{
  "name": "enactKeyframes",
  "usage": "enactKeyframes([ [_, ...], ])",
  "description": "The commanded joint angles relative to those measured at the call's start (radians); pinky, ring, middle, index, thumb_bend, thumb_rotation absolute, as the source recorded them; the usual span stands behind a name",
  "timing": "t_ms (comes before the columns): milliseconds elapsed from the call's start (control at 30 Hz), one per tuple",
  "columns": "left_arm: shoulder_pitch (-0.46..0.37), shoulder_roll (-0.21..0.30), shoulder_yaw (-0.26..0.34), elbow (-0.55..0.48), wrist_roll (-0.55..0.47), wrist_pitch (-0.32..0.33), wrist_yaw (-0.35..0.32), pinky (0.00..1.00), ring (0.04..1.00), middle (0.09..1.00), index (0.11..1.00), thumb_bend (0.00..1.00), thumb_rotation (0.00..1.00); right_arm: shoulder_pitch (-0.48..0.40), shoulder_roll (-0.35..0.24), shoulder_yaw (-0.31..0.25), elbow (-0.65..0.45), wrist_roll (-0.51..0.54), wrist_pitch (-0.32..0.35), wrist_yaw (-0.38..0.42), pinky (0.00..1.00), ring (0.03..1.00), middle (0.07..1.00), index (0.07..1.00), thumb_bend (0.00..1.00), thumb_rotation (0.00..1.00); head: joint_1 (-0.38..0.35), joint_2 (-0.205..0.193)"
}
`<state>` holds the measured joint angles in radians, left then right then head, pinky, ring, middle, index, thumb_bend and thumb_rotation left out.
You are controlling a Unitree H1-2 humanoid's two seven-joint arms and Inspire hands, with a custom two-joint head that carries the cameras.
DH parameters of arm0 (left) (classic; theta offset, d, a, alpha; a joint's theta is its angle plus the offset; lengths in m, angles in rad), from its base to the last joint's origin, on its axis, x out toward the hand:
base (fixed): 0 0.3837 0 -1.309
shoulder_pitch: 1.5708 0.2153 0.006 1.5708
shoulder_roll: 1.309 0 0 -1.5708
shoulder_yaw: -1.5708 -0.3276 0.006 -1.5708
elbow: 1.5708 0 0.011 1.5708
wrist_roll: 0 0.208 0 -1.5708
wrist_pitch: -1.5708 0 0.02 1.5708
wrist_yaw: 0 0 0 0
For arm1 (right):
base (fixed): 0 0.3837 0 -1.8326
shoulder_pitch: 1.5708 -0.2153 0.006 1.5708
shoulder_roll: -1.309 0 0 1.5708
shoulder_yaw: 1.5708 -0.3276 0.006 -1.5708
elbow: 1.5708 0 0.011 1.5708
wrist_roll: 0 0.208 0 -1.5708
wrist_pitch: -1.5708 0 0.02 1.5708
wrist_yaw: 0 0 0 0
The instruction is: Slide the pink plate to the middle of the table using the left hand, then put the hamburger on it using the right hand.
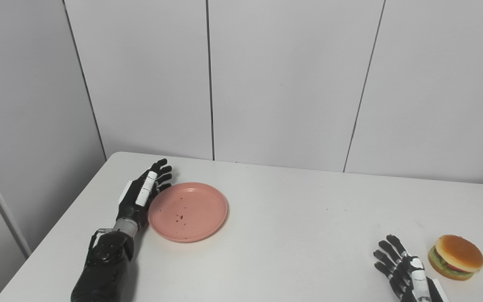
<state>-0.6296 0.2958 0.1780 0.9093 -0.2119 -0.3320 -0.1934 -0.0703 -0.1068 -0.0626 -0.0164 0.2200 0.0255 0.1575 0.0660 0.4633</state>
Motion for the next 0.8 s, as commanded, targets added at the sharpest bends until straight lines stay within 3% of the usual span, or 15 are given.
enactKeyframes([
  [0,-0.044,0.007,-0.002,-0.042,0.003,0.002,0.003,0.82,0.86,0.851,0.843,0.98,0.86,0.032,0.026,0.014,0.013,0.002,0.015,-0.003,0.91,0.889,0.915,0.928,0.83,1.0,-0.004,0.003],
  [400,-0.017,-0.05,-0.014,-0.124,-0.004,0.058,-0.011,0.84,0.873,0.861,0.841,0.95,0.86,0.033,0.045,0.032,-0.006,-0.023,0.028,-0.029,0.88,0.874,0.902,0.909,0.84,1.0,-0.052,0.017],
  [767,-0.004,-0.083,-0.047,-0.131,0.008,0.072,-0.011,0.83,0.869,0.854,0.833,0.94,0.86,0.034,0.059,0.046,-0.018,-0.039,0.032,-0.042,0.88,0.873,0.902,0.907,0.87,1.0,-0.078,0.026],
])
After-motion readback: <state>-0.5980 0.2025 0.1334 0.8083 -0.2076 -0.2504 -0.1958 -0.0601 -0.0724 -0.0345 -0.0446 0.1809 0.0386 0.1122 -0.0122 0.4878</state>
